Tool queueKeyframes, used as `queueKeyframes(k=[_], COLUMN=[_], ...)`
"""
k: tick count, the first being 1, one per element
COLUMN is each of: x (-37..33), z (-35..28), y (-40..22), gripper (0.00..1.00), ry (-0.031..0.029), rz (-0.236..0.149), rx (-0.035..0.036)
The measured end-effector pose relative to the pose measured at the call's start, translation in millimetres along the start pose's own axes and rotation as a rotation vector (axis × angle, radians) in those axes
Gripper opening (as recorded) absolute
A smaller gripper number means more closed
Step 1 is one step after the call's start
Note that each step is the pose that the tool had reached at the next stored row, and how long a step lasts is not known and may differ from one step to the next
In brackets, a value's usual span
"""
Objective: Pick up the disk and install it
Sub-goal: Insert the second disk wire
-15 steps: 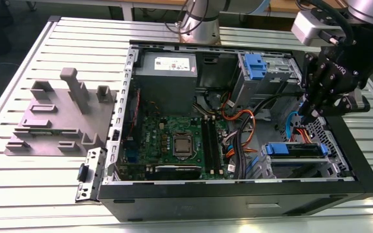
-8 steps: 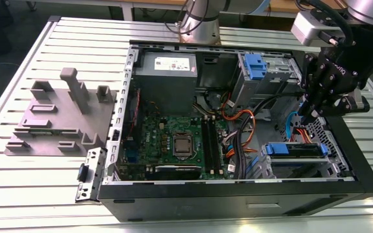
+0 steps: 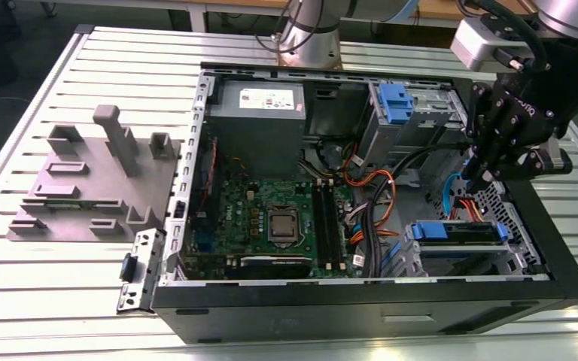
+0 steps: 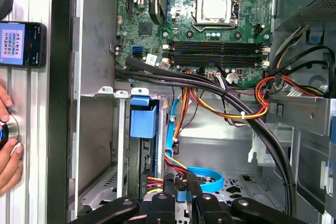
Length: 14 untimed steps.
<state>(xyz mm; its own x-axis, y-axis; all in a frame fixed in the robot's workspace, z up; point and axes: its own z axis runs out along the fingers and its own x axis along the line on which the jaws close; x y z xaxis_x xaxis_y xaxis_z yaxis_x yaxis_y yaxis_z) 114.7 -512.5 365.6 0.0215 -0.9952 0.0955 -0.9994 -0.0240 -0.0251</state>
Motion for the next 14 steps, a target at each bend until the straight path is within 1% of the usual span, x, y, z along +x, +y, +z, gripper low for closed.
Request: queueKeyframes(k=[1, 2, 5, 6, 8, 14], x=[-0.1, -0.3, -0.5, -0.5, -0.4, -0.6], z=[0.0, 0.2, 0.6, 0.6, 0.5, 0.8], y=[0.0, -0.1, -0.3, -0.4, -0.4, -0.4], gripper=[0.24, 0.24, 0.24, 0.24, 0.24, 0.24], ry=[0.0029, 0.0074, 0.0237, 0.0270, 0.0288, 0.0291], rz=[0.000, 0.000, -0.001, -0.001, -0.001, -0.001], rx=[0.0000, -0.0001, -0.0005, -0.0006, -0.0006, -0.0006])
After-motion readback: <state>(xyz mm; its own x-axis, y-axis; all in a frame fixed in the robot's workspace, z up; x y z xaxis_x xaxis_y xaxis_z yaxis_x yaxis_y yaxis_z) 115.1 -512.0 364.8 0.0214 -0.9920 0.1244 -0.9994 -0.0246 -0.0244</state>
